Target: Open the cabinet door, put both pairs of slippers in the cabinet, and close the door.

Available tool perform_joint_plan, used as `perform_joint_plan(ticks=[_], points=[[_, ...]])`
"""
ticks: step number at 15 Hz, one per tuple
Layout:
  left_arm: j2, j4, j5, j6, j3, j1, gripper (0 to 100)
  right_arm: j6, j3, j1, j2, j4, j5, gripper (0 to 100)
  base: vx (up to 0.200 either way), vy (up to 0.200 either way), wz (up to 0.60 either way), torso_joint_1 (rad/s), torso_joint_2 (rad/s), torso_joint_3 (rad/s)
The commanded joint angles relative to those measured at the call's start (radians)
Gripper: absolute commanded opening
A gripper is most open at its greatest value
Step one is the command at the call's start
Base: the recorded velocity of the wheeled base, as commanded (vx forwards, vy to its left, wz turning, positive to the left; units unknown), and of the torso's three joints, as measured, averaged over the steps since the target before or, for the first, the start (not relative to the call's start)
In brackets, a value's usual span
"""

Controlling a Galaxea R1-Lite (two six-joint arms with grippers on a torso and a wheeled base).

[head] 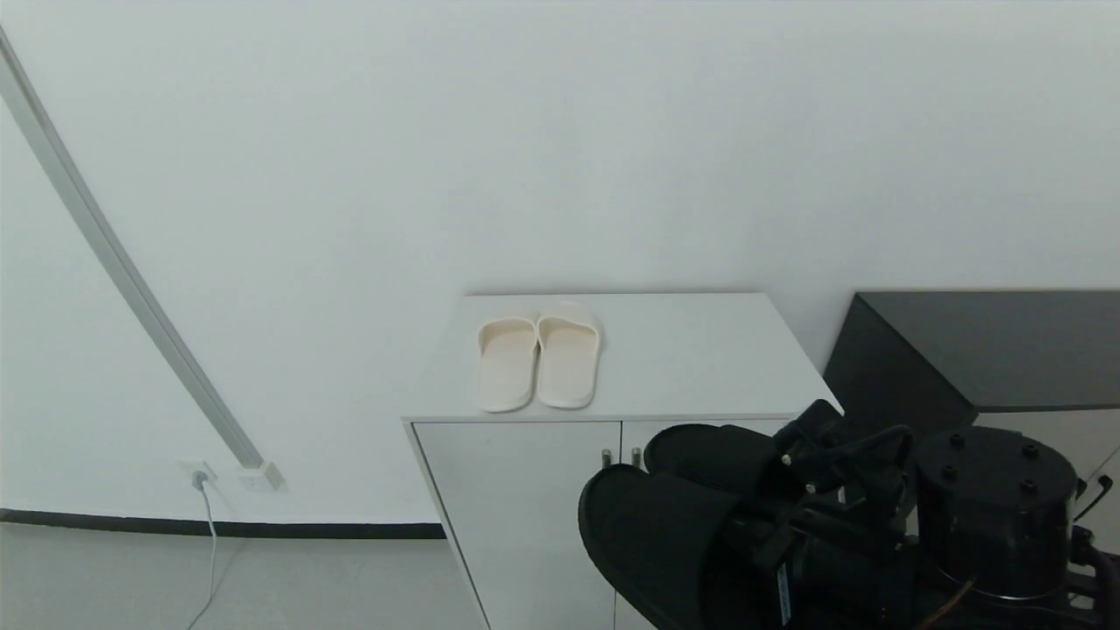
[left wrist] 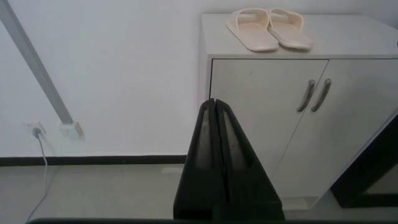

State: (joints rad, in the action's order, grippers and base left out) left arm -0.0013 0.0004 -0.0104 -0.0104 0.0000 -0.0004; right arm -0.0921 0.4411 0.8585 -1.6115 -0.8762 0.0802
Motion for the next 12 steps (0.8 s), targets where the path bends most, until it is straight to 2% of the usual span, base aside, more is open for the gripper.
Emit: perform_joint_plan(ticks=[1, 12], points=[[0.001, 0.001, 0.000, 0.000, 0.000, 0.000, 0, 0.000, -0.001, 0.004, -0.002, -0.001, 0.000, 0, 0.000, 0.000, 0.00, 0.000, 0.00, 0.000], [0.001, 0.000, -0.002, 0.004, 0.000, 0.000, 0, 0.000, -0.016, 0.017, 0.002, -0.003, 0.000, 0, 0.000, 0.000, 0.00, -0.009, 0.02, 0.012]])
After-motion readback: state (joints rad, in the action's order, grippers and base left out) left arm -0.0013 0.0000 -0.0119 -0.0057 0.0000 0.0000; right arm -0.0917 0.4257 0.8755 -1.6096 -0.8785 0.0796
